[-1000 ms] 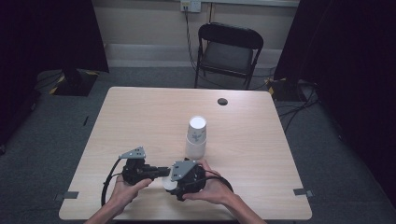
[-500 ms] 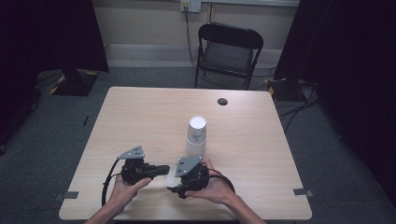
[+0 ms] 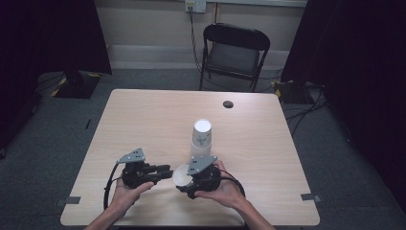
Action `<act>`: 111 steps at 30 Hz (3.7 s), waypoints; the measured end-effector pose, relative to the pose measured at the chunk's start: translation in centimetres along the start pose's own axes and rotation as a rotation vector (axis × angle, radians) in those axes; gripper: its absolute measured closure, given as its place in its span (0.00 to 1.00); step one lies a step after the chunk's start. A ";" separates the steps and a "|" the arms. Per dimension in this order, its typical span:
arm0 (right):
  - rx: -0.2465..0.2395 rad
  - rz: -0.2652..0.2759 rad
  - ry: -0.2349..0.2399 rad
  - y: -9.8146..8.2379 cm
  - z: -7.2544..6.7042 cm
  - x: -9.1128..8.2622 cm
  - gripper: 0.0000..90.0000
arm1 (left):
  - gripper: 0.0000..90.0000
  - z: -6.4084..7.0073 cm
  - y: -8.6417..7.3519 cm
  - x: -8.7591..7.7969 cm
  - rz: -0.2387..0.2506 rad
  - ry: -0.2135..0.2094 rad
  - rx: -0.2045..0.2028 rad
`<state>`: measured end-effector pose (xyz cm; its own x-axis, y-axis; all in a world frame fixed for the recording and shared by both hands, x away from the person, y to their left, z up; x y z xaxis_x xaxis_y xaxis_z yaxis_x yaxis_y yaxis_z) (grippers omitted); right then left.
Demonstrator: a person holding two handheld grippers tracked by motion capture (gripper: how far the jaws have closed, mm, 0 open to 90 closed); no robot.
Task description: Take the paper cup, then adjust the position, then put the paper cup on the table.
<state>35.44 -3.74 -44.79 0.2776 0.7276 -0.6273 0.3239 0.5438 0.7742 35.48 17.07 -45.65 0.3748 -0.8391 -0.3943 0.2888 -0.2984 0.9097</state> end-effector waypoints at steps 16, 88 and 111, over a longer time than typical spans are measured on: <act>0.151 0.093 -0.100 -1.8 2.8 -3.4 0.31 | 0.40 -0.6 -0.2 -0.5 -0.085 0.158 0.113; 0.508 0.159 -0.486 -3.4 21.1 -3.6 0.31 | 0.12 -5.7 -7.1 -1.9 -0.350 0.358 0.116; 0.539 0.162 -0.468 -6.0 19.9 -3.7 0.28 | 0.12 -5.7 -7.1 -1.9 -0.350 0.360 0.115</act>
<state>50.47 -18.00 -48.79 0.6783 0.4610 -0.5722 0.6127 0.0750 0.7867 37.71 23.33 -52.14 0.5581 -0.4761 -0.6796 0.3603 -0.5987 0.7153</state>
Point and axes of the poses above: each handheld gripper's, and its own axes: x roughly forward along the jaws, y roughly out of its top, z roughly to its right, the point moved 3 cm from there along x, roughly forward along the jaws, and after that the axes turned 13 degrees about x, right-handed, at the moved point
